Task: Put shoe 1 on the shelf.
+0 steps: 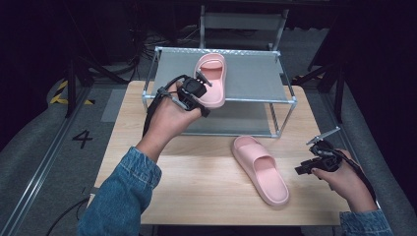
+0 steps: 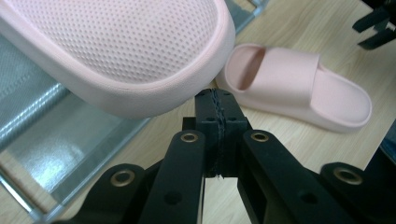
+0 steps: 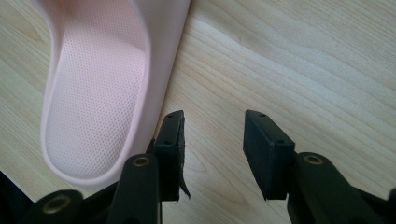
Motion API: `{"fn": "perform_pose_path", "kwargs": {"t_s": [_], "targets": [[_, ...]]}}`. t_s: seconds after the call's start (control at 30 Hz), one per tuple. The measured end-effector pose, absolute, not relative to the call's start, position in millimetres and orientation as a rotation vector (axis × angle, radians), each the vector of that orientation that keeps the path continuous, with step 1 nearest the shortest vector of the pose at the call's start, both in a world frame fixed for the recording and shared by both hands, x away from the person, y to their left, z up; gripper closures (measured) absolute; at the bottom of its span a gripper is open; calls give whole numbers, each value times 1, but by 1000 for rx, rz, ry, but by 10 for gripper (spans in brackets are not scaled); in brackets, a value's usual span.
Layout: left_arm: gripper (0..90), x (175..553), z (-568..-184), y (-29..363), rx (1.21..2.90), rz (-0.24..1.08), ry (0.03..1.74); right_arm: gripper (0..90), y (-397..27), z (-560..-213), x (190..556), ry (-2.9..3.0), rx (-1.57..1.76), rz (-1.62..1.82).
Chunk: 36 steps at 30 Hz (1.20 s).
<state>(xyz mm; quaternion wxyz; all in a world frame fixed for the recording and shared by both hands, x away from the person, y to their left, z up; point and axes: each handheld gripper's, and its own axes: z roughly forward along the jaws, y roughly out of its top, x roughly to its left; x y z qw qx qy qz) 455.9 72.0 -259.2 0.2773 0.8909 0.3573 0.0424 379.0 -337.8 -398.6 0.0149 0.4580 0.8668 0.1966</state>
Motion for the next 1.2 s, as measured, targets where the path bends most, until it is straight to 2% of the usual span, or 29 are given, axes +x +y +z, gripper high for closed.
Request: {"fn": "perform_pose_path", "kwargs": {"t_s": [0.8,1.2], "targets": [[895,504,-262,59,2341,129,1040,599,-346,-399,375,2686,1444,614],[881,512,-266,58,2337,88,1061,599,-348,-399,373,2681,1449,616]]}}
